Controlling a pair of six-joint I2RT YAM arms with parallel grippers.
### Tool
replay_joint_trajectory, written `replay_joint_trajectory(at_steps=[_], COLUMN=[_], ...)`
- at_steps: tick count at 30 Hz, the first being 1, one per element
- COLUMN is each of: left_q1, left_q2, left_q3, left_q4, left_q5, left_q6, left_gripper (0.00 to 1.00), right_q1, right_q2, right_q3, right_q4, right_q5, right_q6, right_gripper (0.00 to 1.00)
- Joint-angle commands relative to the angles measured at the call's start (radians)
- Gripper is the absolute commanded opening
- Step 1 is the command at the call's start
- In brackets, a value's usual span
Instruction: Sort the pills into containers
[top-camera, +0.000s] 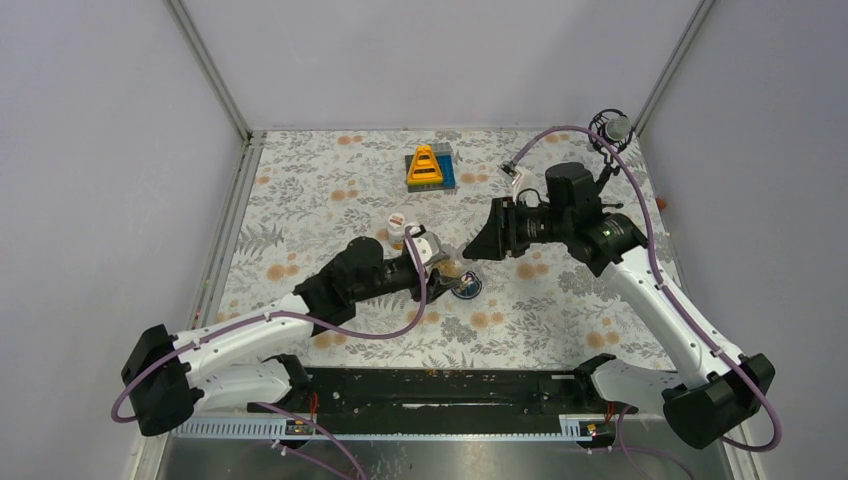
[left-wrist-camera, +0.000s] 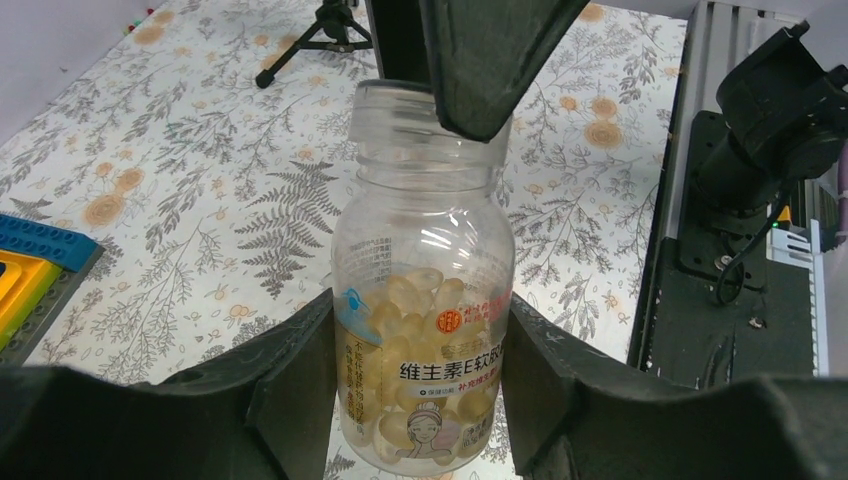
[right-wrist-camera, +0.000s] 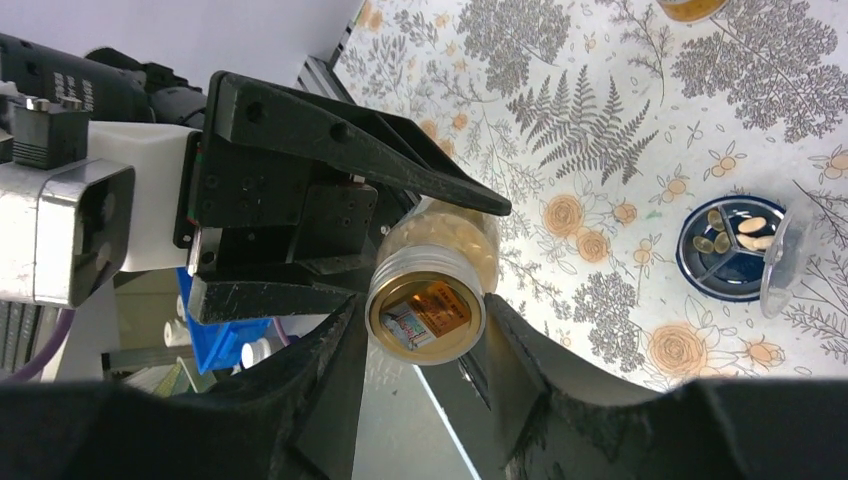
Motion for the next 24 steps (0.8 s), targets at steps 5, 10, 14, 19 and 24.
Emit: replay_joint_trajectory(at_steps=[5,10,14,19,24], left_q1=[0.002,0.001,0.001,0.001,0.001], left_q2=[0.020,0.049,0.065,0.058,0.039], left_q3=[0.078,0.127,0.151,0.139,0.092], left_q4=[-0.009,-0.089,-0.119,-0.068,0.012], left_q5=[0.089,0.111,0.114,0.112,0.145], left_q6=[0.071,0.105,0.105,0.083,0.109], left_gripper=[0.00,0.00,0.00,0.00,0.00], right_q1=[0.044,0.062,0.078,0.105,0.116], right_q2=[0.026,0.030,0.030,0.038,0.045], right_q3=[0.077,0.085,0.083,0.074,0.045], right_q4=[-0.109,-0.137,-0.139,-0.144,-0.103], right_q5=[0.002,0.017,0.020,0.047,0.029], right_q6=[-0.118,-0.153,-0.173,-0.183,-0.140], right_gripper=[0.38,0.38,0.37,0.37,0.36])
